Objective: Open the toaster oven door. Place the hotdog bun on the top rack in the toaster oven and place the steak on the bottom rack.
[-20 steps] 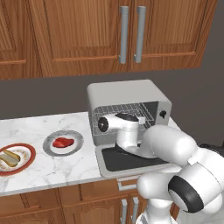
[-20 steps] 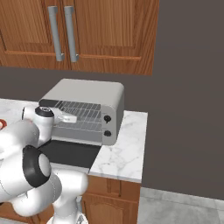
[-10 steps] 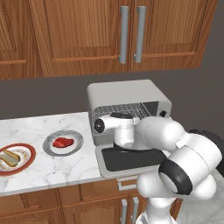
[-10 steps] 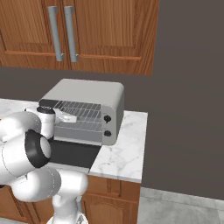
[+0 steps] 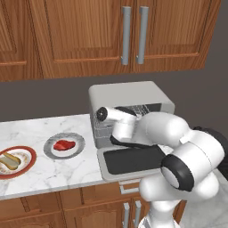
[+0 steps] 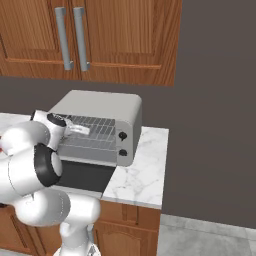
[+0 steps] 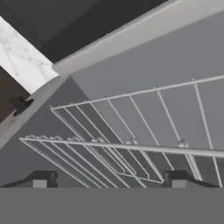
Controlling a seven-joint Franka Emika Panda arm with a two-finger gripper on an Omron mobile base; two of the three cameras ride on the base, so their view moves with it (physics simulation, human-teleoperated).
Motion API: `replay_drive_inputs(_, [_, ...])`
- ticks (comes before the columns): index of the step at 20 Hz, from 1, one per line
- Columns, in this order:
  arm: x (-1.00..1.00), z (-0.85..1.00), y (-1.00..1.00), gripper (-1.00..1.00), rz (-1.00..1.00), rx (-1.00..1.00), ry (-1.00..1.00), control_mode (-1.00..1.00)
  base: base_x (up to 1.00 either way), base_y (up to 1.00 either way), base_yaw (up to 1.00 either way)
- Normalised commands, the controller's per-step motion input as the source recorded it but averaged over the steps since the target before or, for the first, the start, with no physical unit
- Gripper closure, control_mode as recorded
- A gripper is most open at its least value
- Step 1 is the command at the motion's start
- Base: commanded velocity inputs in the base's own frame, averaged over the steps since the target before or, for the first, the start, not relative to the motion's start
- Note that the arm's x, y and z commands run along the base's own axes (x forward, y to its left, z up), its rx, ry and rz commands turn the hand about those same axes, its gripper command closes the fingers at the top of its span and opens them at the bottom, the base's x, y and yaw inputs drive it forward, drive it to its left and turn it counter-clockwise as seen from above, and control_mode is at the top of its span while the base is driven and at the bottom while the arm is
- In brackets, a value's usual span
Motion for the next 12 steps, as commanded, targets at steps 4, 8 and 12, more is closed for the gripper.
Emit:
replay_drive_inputs(4, [-1.0,-0.41,0.0,-1.0,0.07,0.0,0.49,-1.0,0.0,0.0,0.0])
replay_drive_inputs(8, [-1.0,-0.47,0.0,-1.0,0.07,0.0,0.5,-1.0,0.0,0.0,0.0])
replay_drive_inputs(12, [-1.0,-0.38,0.0,-1.0,0.05,0.03,0.45,-1.0,0.0,0.0,0.0])
